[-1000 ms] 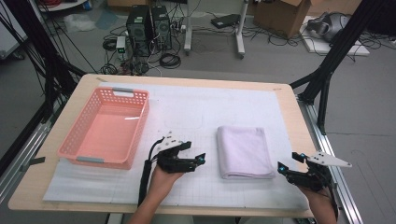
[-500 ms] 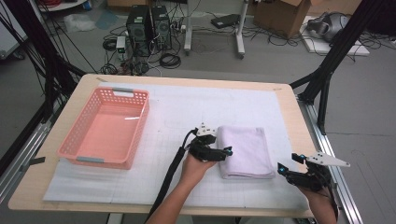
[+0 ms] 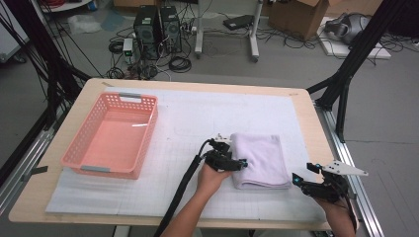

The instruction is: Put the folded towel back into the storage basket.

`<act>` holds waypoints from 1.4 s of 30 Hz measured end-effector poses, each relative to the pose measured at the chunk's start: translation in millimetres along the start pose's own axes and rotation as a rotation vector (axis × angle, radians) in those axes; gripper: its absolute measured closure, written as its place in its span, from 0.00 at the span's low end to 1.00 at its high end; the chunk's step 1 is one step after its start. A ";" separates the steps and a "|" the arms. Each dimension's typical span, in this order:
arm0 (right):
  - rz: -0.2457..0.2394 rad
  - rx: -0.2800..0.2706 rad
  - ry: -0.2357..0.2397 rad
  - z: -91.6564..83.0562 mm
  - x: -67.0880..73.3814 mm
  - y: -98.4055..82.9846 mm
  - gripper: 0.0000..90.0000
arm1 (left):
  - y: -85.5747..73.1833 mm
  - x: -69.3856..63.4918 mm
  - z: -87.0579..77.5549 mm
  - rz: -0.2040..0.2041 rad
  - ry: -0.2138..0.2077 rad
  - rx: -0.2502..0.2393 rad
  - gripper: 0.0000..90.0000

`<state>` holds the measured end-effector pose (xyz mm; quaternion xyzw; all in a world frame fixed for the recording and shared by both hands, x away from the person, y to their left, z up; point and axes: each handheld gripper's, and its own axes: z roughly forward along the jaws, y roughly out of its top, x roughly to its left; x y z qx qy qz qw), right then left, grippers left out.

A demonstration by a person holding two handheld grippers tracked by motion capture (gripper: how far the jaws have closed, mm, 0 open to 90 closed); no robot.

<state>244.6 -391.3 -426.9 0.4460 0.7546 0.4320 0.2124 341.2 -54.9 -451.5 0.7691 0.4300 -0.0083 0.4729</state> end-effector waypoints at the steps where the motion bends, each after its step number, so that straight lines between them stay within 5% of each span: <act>1: 0.000 0.006 0.003 0.1 0.3 0.2 0.27 | -0.5 -0.3 1.1 -0.003 -0.013 0.000 0.49; 6: -0.003 0.006 0.007 2.2 1.4 0.6 0.27 | -1.0 -0.1 1.3 -0.003 -0.049 -0.001 0.74; 9: -0.003 0.006 0.009 2.4 1.4 1.2 0.27 | -0.1 3.4 -5.7 0.021 -0.078 -0.002 0.81; 29: -0.002 0.016 0.027 11.0 4.1 2.7 0.27 | -1.4 10.7 -82.3 0.269 -0.108 -0.208 0.83; 42: -0.014 0.005 0.046 12.5 9.9 5.6 0.27 | 20.1 6.1 -133.4 0.390 -0.113 -0.302 0.83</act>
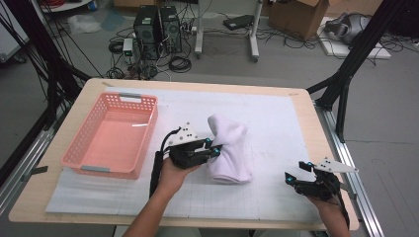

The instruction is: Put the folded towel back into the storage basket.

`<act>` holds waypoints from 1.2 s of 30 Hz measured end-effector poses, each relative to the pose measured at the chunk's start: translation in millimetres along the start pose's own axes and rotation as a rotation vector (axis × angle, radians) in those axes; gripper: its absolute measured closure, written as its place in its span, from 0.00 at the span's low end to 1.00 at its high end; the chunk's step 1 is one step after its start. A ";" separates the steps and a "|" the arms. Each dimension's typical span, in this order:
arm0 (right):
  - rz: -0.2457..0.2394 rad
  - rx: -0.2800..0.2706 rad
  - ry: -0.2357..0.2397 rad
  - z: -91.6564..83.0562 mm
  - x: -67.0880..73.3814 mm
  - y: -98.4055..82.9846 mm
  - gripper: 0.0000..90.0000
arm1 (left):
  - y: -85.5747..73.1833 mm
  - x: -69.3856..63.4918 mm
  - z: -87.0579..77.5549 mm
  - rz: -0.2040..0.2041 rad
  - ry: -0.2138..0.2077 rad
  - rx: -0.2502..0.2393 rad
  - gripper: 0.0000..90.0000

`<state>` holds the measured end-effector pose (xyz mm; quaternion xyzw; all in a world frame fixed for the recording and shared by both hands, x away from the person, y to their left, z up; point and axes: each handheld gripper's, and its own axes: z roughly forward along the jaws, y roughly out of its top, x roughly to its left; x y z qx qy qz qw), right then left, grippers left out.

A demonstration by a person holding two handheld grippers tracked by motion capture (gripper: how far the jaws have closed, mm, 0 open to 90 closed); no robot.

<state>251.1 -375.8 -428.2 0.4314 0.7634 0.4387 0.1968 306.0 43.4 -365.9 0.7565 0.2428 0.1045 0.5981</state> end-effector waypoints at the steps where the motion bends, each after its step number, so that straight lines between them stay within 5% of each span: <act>1: -0.003 -0.002 0.000 -0.1 -0.5 0.0 0.27 | 2.4 0.1 -3.2 0.009 -0.005 -0.006 0.84; 9: -0.008 0.000 0.002 1.4 1.4 0.7 0.27 | 19.1 0.9 -28.8 0.069 -0.017 -0.032 0.85; 36: -0.009 -0.002 -0.001 2.7 2.0 2.1 0.27 | 51.0 40.9 -119.0 0.116 0.041 -0.116 0.85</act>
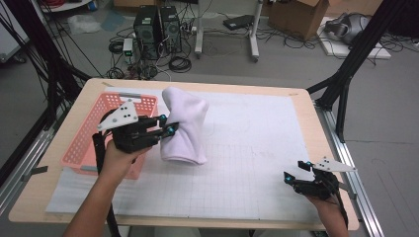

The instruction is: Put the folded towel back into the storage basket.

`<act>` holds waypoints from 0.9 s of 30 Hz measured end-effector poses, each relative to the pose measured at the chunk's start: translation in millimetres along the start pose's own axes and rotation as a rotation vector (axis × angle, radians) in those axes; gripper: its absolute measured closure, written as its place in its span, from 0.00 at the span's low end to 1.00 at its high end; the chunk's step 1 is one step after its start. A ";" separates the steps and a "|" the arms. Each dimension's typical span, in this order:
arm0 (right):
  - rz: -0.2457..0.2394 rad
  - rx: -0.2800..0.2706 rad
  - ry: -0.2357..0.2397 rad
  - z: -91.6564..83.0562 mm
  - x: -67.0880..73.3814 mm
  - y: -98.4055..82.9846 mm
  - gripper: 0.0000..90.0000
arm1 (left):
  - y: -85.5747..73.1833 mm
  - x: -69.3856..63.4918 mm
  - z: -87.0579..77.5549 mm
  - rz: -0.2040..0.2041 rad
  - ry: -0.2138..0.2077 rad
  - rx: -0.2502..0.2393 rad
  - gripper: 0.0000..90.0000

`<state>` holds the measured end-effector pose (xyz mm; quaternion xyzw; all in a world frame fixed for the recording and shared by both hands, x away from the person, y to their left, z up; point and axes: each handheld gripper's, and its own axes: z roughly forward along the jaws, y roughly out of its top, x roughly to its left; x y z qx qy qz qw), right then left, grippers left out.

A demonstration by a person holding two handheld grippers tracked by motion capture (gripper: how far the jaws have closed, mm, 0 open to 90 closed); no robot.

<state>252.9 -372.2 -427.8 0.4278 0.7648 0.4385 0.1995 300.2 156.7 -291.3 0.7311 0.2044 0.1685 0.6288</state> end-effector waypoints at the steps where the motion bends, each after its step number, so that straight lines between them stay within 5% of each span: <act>1: 0.000 -0.001 0.001 -0.2 0.0 0.0 0.27 | 0.0 2.9 -3.0 -0.002 0.001 -0.001 0.85; 27: -0.006 0.008 -0.011 3.6 6.8 3.1 0.27 | 4.0 77.9 -94.4 -0.059 0.064 -0.065 0.85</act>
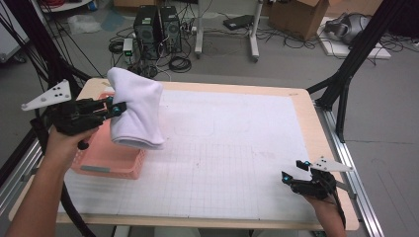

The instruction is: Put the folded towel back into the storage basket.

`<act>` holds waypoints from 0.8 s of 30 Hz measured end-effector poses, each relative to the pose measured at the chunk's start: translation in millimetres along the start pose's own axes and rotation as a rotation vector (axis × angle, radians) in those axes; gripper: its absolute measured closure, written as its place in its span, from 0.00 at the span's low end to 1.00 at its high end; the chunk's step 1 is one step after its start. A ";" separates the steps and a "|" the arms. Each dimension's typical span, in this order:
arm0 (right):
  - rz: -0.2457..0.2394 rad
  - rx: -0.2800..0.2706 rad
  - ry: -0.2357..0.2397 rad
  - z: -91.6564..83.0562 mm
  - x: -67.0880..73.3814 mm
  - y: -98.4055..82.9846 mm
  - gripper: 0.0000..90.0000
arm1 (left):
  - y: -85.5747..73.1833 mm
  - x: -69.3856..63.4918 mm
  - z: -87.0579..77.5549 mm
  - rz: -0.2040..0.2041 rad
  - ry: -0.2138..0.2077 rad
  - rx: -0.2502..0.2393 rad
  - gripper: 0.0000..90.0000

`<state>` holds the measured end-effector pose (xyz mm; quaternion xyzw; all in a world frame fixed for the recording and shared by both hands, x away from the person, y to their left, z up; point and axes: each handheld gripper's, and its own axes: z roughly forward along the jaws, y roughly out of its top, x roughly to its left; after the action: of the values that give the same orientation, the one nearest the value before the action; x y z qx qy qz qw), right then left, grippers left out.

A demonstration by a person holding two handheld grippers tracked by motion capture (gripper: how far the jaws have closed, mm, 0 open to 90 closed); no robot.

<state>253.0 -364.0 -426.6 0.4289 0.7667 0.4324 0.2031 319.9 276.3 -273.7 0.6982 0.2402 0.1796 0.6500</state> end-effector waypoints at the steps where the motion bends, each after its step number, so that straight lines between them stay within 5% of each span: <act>1: -0.004 0.002 -0.002 0.3 0.4 0.0 0.27 | -1.5 2.9 -3.1 0.000 0.005 0.003 0.85; 14: -0.019 0.022 -0.004 5.3 7.2 0.7 0.27 | -27.2 38.3 -37.0 -0.067 0.056 -0.007 0.84; 24: -0.020 0.037 0.006 10.7 12.4 0.8 0.27 | -60.2 60.0 -50.9 -0.149 0.137 0.068 0.84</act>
<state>253.9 -348.3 -431.0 0.4235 0.7796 0.4173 0.1970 334.3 354.6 -332.7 0.6863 0.3412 0.1698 0.6195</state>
